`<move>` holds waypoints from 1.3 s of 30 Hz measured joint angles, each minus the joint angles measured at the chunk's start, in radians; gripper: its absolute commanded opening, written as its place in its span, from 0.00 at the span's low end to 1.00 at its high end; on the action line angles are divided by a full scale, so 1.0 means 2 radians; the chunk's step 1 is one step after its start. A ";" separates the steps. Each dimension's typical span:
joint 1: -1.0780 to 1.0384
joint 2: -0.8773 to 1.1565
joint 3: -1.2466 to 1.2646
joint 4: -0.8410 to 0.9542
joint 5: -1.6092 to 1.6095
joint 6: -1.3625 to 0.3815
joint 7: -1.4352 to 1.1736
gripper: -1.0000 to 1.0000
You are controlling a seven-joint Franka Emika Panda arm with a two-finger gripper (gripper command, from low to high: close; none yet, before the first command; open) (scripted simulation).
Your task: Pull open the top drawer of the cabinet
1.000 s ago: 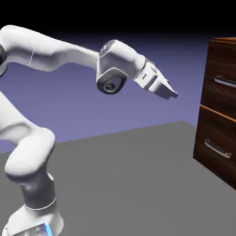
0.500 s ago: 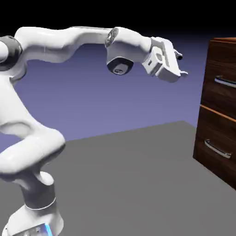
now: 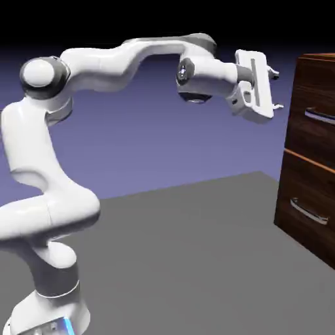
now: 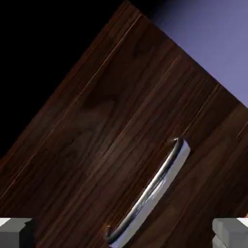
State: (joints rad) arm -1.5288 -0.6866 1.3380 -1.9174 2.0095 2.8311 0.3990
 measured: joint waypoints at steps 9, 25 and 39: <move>-0.150 -0.011 0.130 0.087 0.196 -0.020 -0.033 1.00; -0.375 -0.074 0.300 0.277 0.352 -0.010 -0.003 1.00; -0.240 -0.007 0.214 0.118 0.385 -0.053 -0.079 0.00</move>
State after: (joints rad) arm -2.0090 -0.6997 1.7661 -1.6823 2.7799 2.7250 0.2405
